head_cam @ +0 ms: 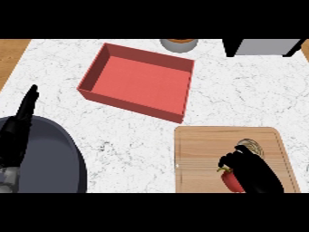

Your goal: Pick the bell pepper from the cutting board and place it in the cardboard box

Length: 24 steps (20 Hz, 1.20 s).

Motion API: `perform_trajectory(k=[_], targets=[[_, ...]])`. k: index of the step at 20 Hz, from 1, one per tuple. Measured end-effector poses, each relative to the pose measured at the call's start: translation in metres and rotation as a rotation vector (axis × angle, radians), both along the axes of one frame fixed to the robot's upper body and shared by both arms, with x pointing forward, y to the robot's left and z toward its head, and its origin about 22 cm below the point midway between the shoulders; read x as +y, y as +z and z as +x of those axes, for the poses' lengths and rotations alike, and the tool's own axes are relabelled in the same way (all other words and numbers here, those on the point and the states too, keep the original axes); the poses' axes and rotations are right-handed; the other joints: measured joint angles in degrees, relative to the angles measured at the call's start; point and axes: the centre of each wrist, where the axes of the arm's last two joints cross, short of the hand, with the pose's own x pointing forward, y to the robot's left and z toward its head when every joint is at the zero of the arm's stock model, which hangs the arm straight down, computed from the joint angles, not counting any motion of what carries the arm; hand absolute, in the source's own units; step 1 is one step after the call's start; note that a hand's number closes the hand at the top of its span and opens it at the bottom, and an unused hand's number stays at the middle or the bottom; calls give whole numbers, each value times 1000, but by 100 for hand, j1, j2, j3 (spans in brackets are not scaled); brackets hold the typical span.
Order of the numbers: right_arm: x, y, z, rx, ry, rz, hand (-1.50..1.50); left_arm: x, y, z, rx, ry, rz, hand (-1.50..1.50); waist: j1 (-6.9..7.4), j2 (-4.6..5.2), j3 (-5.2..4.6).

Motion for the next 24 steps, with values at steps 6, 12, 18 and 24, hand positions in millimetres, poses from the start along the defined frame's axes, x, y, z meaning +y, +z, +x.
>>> perform_trajectory(k=[6, 12, 18, 24], targets=[[2, 2, 4, -165, 19, -17, 150, 3, -2, -1, -1, -1, 2, 0, -17, 4, 4], [-2, 13, 23, -259, 49, 12, 150, -2, -1, 0, -10, -8, 7, 0, 27, 20, 20], [-32, 54, 112, -255, 75, 32, 150, -19, 8, 14, -44, -76, -8, 0, 473, 212, 14], [-63, 104, 178, -297, 88, 99, 150, -24, 7, 18, -52, -98, -4, 0, 592, 230, 23]])
